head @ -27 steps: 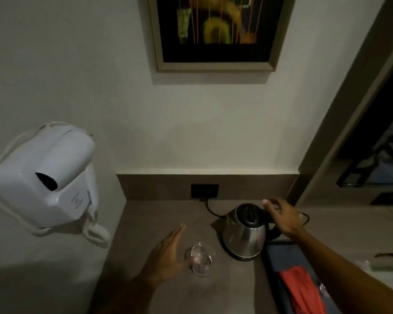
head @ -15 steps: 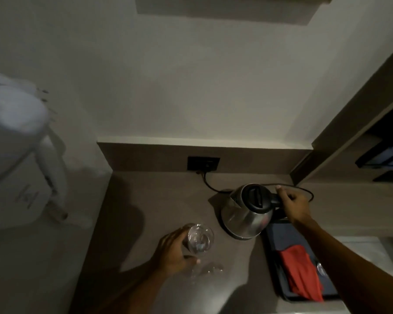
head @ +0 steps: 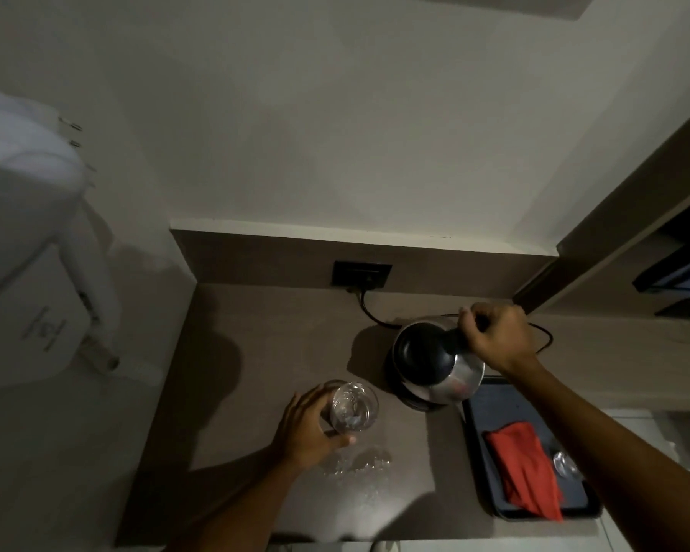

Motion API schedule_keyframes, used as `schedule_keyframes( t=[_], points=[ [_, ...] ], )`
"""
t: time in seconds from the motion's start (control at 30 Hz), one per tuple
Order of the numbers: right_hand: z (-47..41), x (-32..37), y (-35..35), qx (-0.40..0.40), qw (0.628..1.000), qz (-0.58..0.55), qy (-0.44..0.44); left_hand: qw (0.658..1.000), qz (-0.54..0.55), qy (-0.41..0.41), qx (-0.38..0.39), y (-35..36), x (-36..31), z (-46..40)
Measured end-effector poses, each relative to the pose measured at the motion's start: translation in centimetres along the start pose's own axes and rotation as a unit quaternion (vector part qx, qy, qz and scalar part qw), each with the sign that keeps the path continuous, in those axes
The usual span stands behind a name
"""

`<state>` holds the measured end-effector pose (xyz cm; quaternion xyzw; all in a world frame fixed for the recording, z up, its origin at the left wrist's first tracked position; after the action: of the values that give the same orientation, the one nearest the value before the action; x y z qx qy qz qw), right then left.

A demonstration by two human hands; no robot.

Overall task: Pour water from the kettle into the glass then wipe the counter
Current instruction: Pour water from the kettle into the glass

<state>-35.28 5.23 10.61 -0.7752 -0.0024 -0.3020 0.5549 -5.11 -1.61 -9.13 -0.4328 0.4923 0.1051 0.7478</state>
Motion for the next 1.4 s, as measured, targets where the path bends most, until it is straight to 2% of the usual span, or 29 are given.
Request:
schedule_keyframes(
  t=[0.1, 0.33, 0.53, 0.83, 1.07, 1.4],
  points=[
    [-0.2, 2.9, -0.3, 0.018, 0.996, 0.056, -0.073, 1.0, 0.016, 0.011, 0.003, 0.0, 0.1, 0.0],
    [0.3, 7.4, 0.2, 0.008, 0.966, 0.197, -0.166, 0.999, 0.017, -0.014, 0.047, 0.1, 0.2, -0.3],
    [0.8, 9.3, 1.1, 0.008, 0.933, 0.298, -0.203, 0.997, 0.012, -0.018, 0.074, -0.2, -0.1, -0.5],
    [0.8, 10.9, 0.9, 0.029, 0.928, 0.307, -0.211, 0.994, 0.029, -0.012, 0.106, -0.3, 0.2, -0.5],
    [1.1, 11.9, 0.3, 0.048, 0.927, 0.304, -0.214, 0.994, 0.017, -0.015, 0.103, -0.1, 0.7, -0.7],
    [0.7, 13.3, -1.9, 0.047, 0.905, 0.344, -0.247, 0.995, 0.022, -0.022, 0.094, -0.1, 1.0, -0.6]
  ],
)
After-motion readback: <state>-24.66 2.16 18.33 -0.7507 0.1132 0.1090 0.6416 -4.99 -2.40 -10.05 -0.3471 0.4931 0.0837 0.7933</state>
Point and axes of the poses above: each hand's wrist, its own z-axis away from the middle knuckle, its own y-axis out of the palm, x = y × z, the point moved 4 cm from there along -z, towards the middle knuckle, and after that the axes turned 6 degrees about z, right-handed, at the moved point
